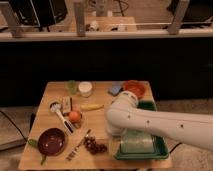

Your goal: Place grapes in paper cup

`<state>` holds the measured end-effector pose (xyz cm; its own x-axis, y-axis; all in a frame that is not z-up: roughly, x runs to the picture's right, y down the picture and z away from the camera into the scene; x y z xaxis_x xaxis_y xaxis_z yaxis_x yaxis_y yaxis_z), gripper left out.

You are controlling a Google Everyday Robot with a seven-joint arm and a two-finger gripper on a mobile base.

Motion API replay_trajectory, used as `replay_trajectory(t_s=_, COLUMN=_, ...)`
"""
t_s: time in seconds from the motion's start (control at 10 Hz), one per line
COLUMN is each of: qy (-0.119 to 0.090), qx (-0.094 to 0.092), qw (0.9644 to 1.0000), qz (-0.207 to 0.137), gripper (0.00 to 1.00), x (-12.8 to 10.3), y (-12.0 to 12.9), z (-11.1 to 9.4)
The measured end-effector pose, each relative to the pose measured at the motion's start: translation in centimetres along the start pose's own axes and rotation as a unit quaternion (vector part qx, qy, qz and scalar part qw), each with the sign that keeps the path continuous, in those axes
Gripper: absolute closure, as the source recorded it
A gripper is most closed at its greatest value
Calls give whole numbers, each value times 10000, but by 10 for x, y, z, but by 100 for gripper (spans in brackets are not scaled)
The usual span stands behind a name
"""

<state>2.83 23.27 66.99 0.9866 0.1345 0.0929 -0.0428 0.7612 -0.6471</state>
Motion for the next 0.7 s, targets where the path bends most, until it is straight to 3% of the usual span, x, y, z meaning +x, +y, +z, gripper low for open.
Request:
replay_trajectory(t_s=0.4, qy=-133, qx=-40, qw=9982, qz=581, gripper=20, x=-21, y=-3, z=3)
replay_trajectory(t_s=0.7, qy=-102, qx=45, qw=9921, qz=1248, gripper=20, x=-56, y=0, z=8)
